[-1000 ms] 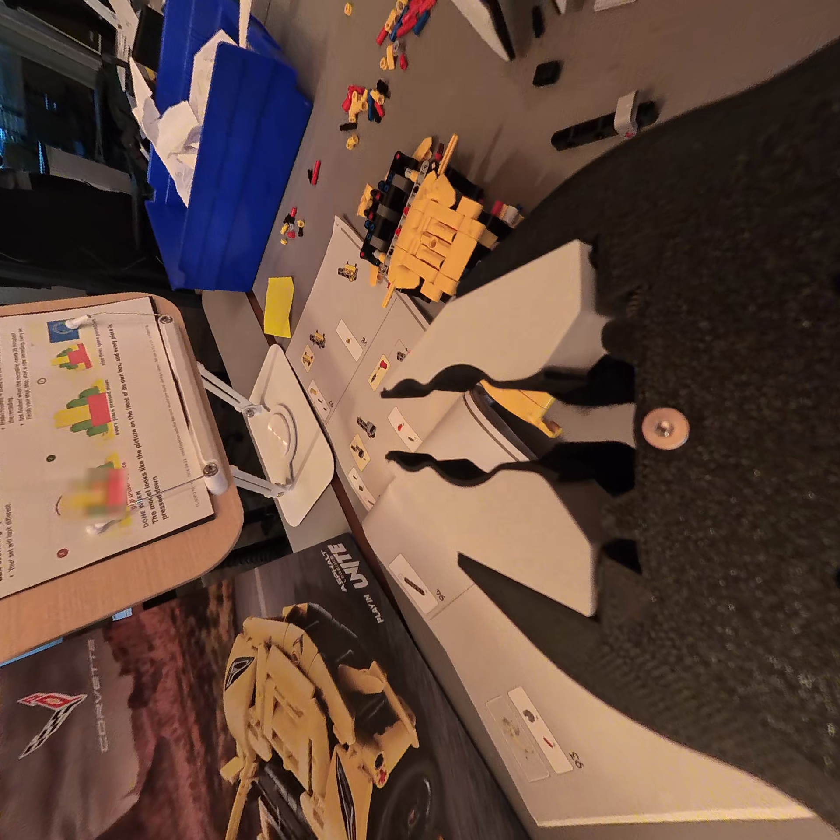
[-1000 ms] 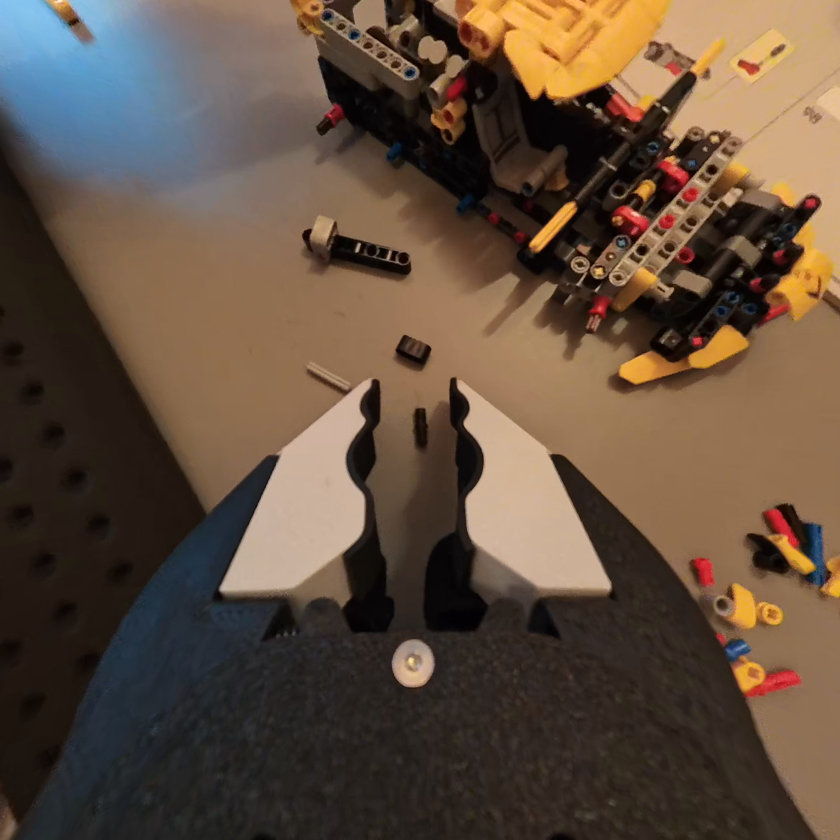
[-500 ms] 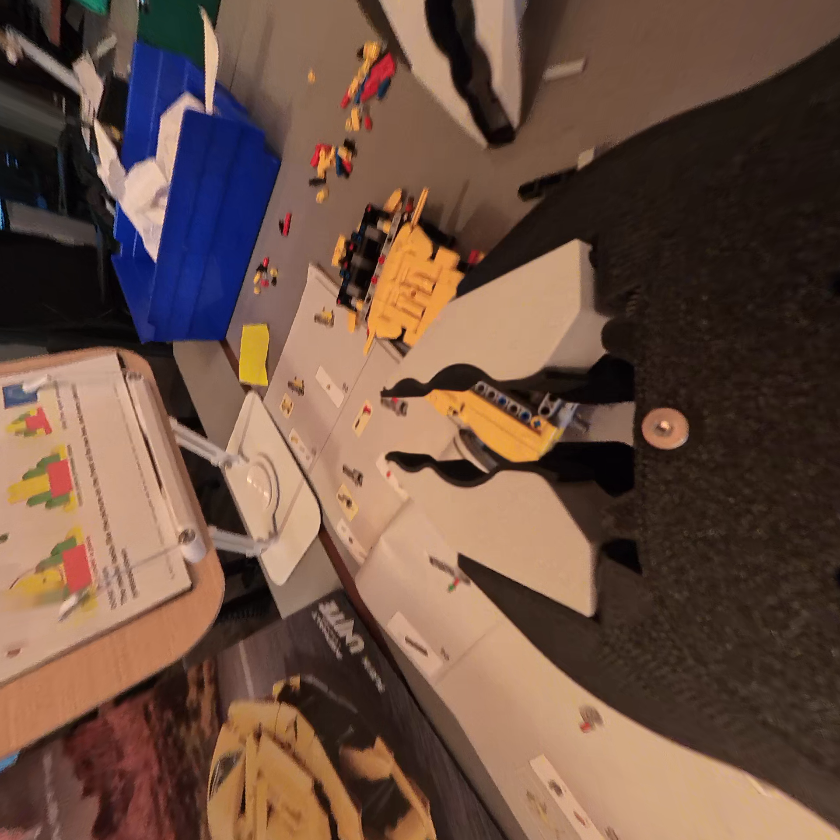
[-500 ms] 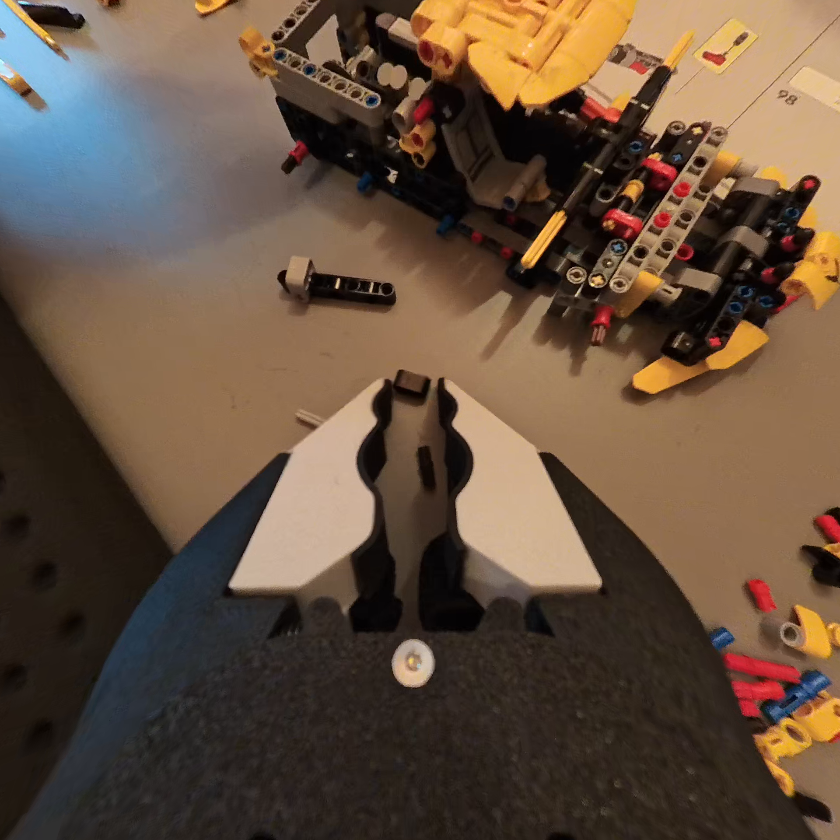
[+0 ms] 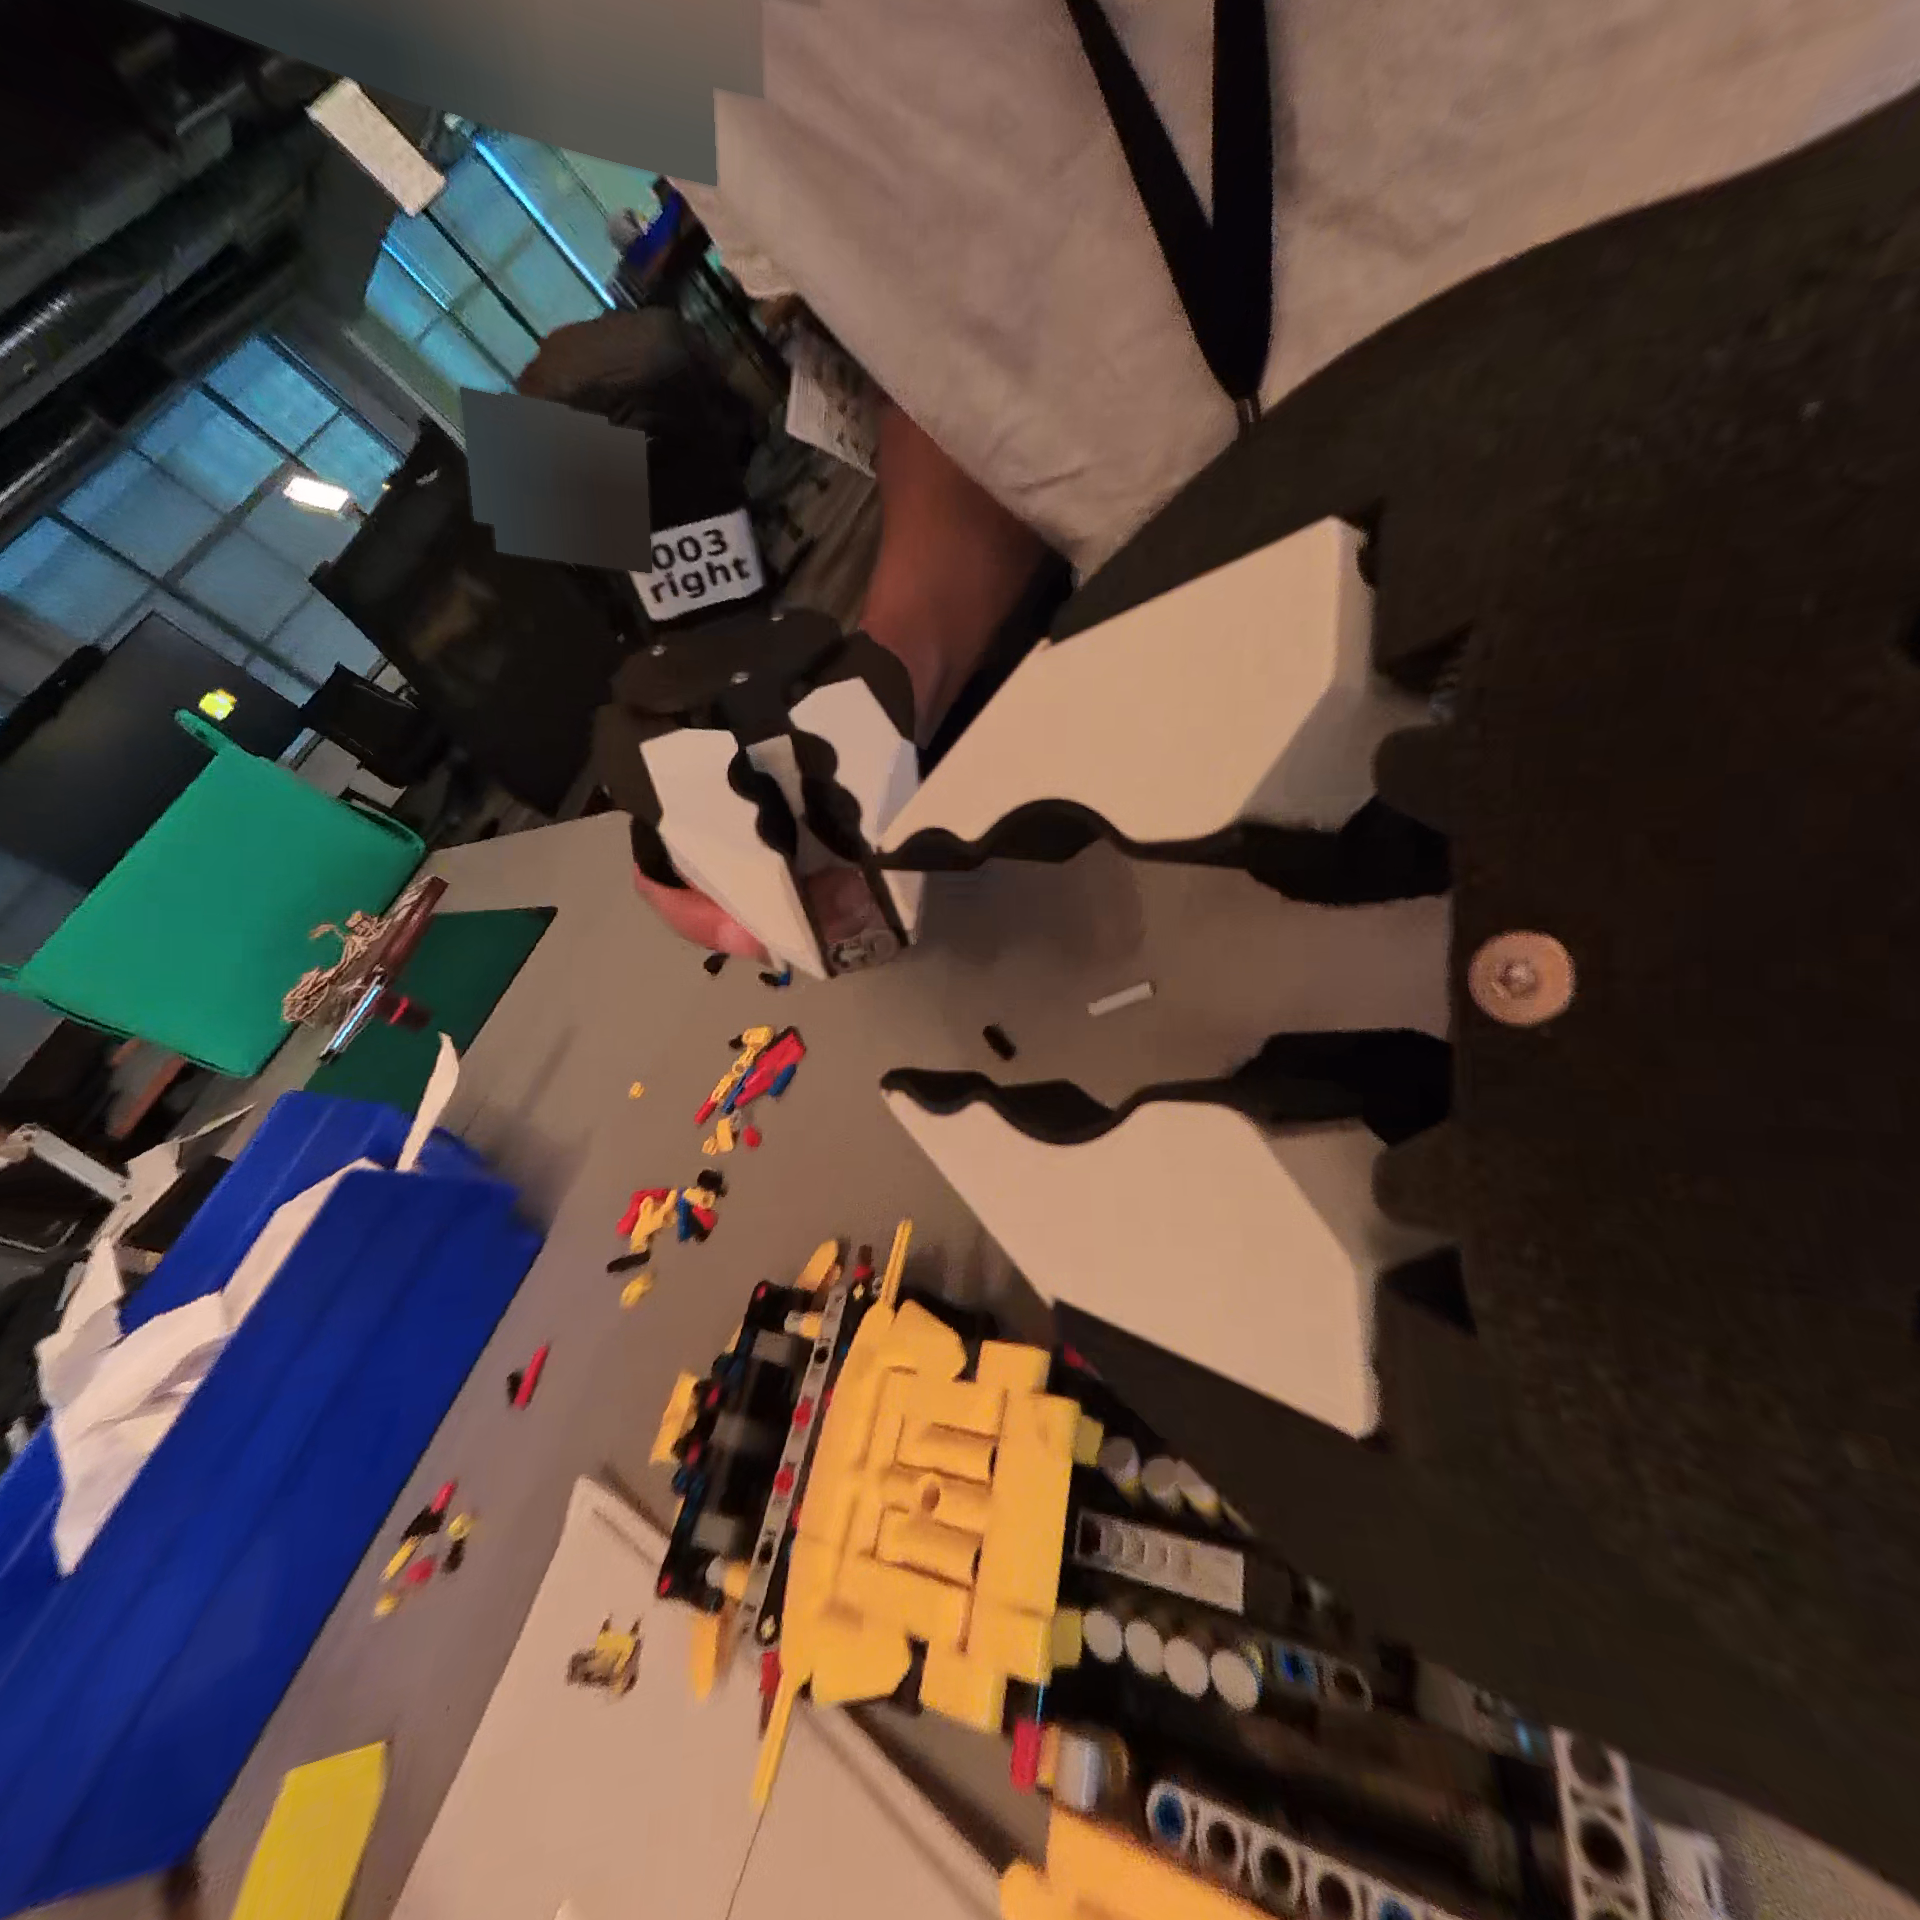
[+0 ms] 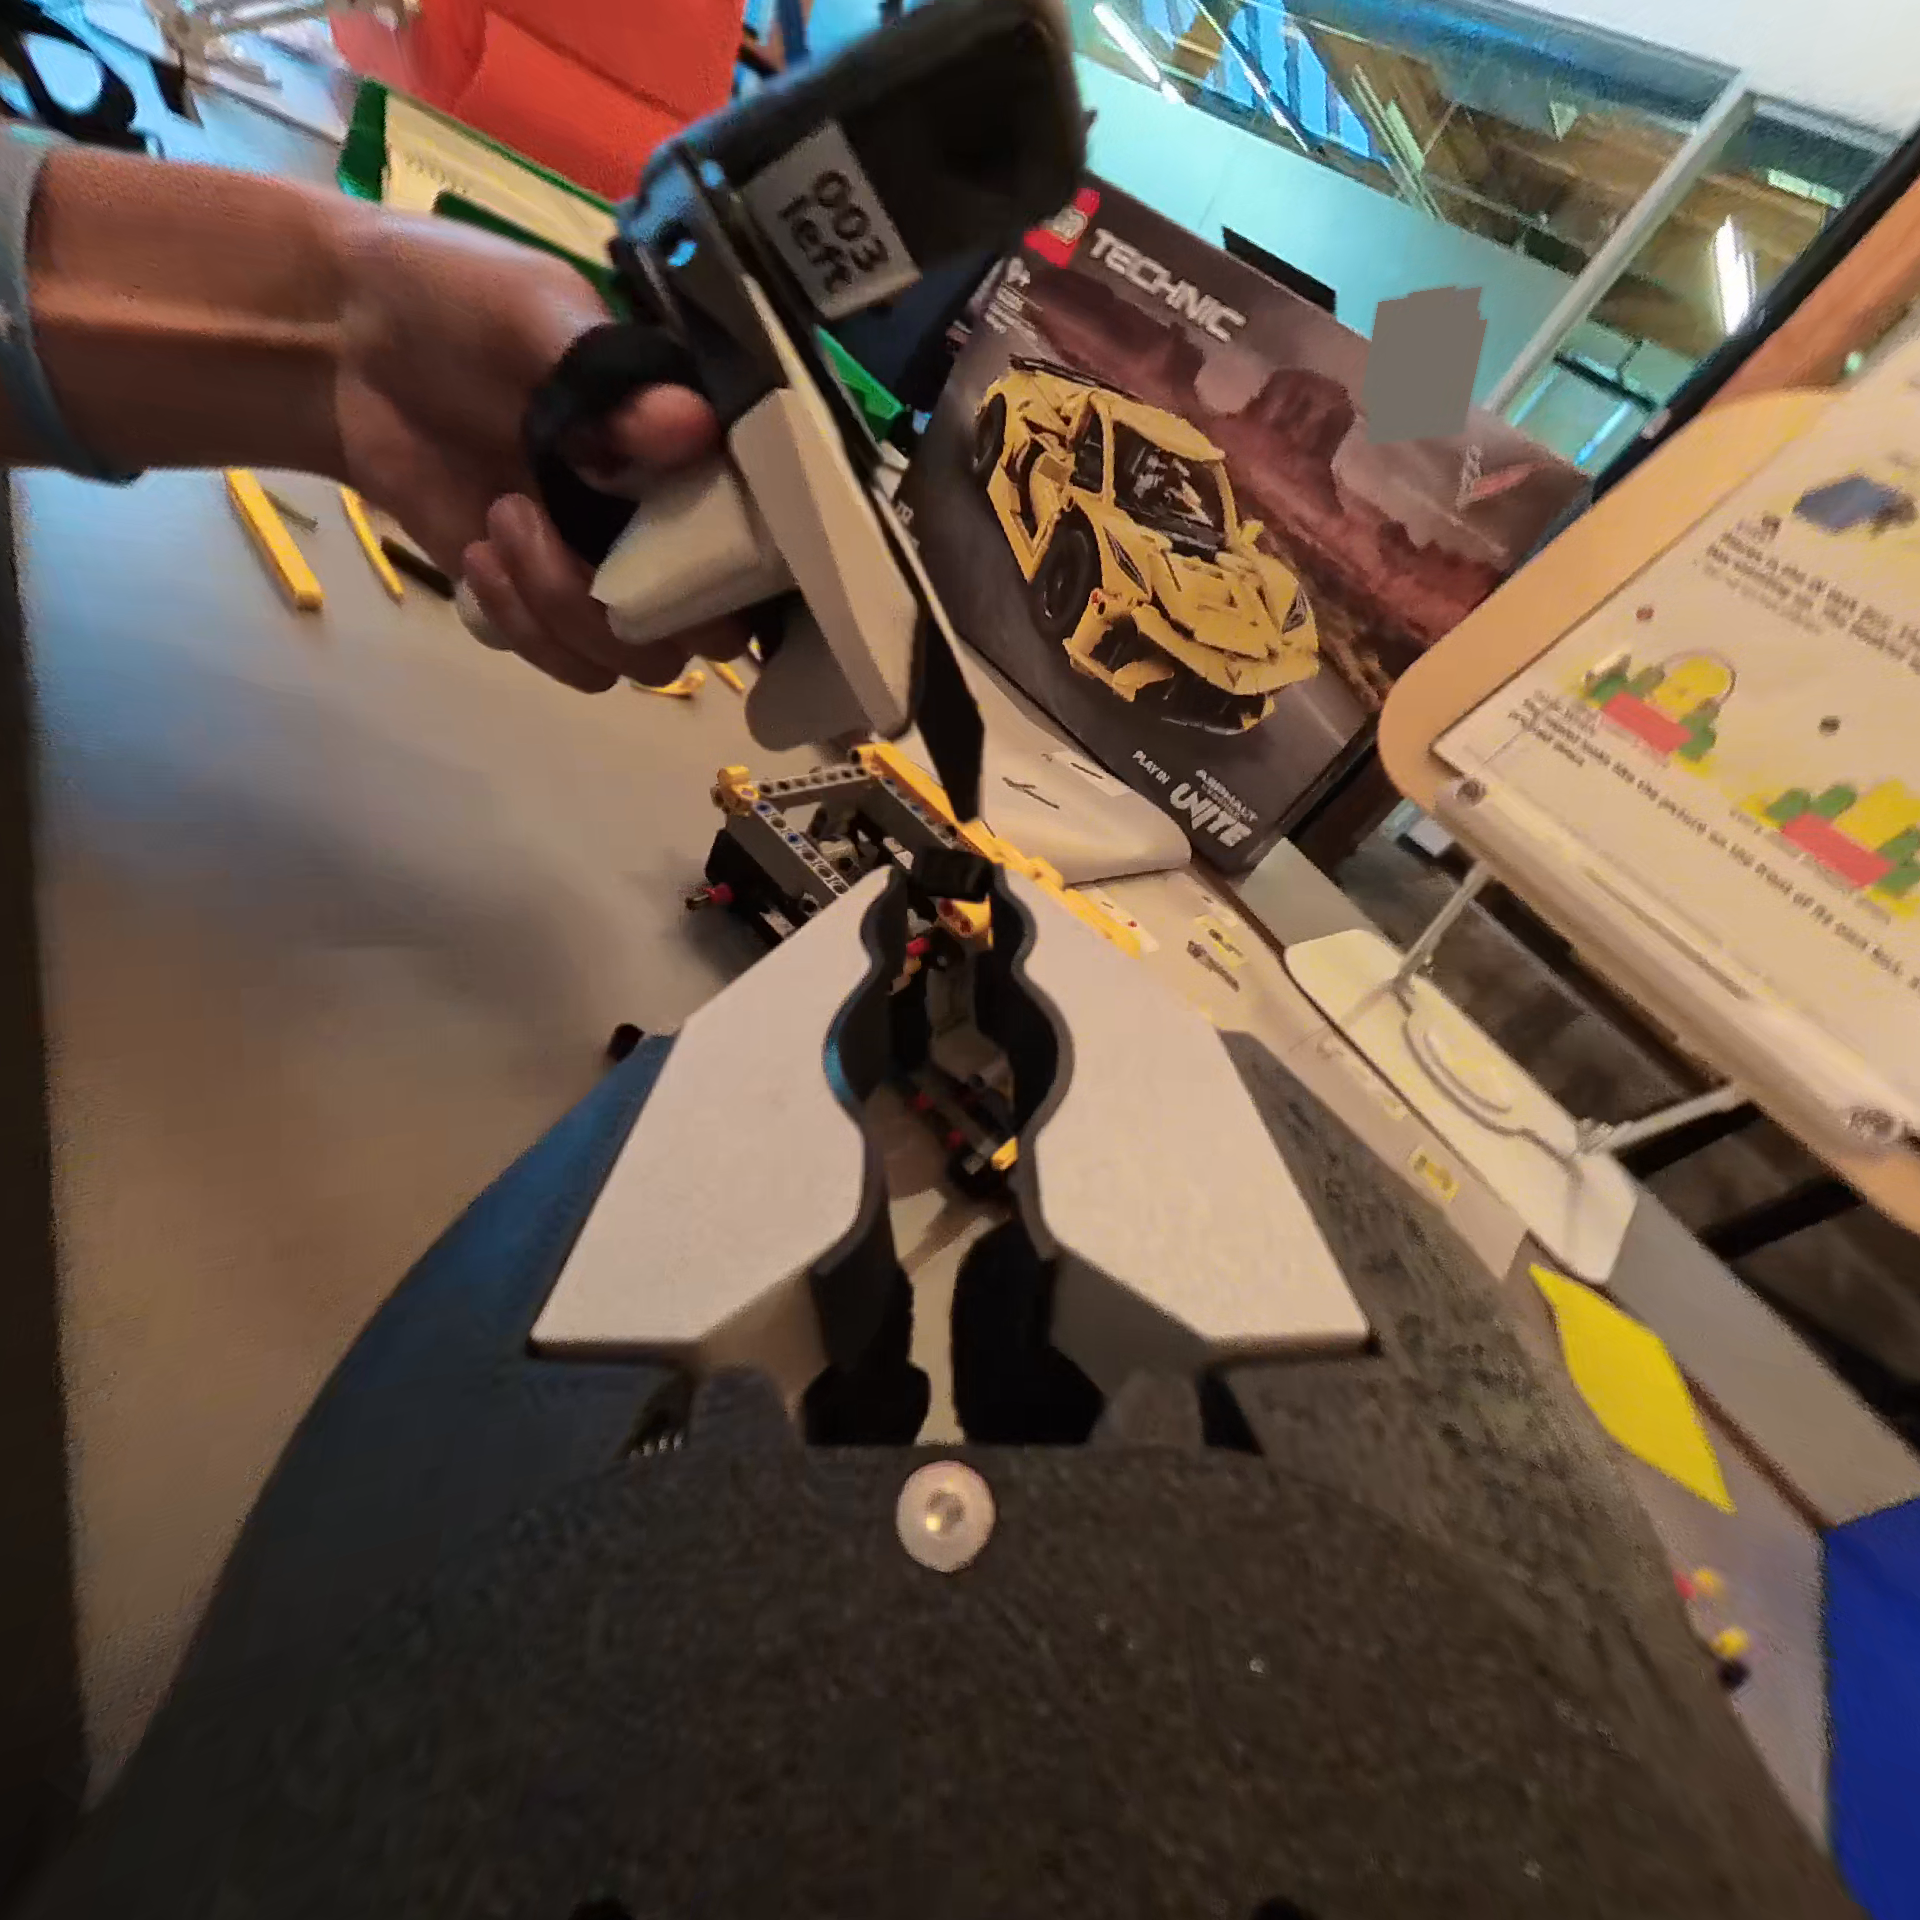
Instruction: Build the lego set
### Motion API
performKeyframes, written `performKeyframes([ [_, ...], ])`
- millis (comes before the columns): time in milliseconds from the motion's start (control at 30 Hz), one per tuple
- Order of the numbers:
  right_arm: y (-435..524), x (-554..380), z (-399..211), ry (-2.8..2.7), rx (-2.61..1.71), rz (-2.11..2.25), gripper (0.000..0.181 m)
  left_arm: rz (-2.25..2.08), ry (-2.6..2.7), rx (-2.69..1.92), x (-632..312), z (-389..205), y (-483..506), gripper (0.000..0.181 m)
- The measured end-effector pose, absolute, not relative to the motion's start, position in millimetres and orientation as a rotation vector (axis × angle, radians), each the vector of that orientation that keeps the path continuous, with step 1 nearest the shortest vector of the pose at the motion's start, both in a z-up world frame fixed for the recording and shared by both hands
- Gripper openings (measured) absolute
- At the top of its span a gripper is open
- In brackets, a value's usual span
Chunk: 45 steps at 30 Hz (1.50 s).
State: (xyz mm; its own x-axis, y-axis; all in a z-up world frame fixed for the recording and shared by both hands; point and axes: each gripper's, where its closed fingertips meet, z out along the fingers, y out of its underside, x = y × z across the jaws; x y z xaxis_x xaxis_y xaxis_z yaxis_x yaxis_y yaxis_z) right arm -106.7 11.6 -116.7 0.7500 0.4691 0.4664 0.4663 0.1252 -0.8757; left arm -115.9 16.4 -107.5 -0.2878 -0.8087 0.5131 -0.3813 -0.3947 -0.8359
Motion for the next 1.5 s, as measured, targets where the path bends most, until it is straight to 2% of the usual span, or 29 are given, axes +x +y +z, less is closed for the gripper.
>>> performKeyframes([
  [100, 15, -111, -115, -0.858, -1.465, -0.079, 0.014, -1.816, 1.485, -1.64, -115, -108, 9, 0.025],
  [300, 21, -118, -110, -0.837, -1.445, -0.054, 0.014, -1.841, 1.467, -1.619, -114, -105, 8, 0.022],
  [467, 21, -126, -111, -0.879, -1.428, -0.103, 0.014, -1.805, 1.502, -1.62, -114, -110, 6, 0.009],
  [733, 21, -122, -114, -0.773, -1.486, -0.076, 0.013, -1.805, 1.486, -1.639, -113, -112, 9, 0.007],
  [767, 22, -121, -110, -0.712, -1.479, -0.057, 0.019, -1.83, 1.452, -1.628, -113, -107, 12, 0.007],
  [867, 31, -122, -113, -0.536, -1.576, 0.083, 0.05, -1.971, 1.257, -1.575, -114, -84, 26, 0.007],
  [900, 33, -123, -111, -0.489, -1.581, 0.116, 0.054, -2.042, 1.184, -1.556, -115, -77, 31, 0.007],
  [933, 35, -123, -106, -0.463, -1.561, 0.111, 0.054, -2.109, 1.115, -1.54, -116, -70, 35, 0.007],
  [1033, 39, -128, -80, -0.49, -1.465, 0.0, 0.039, -2.332, 0.939, -1.464, -122, -53, 42, 0.006],
  [1133, 46, -136, -64, -0.531, -1.434, -0.027, 0.039, -2.519, 0.824, -1.394, -127, -42, 43, 0.006],
  [1500, 46, -138, -48, -0.612, -1.356, -0.172, 0.024, -2.716, 0.743, -1.335, -127, -35, 36, 0.006],
])
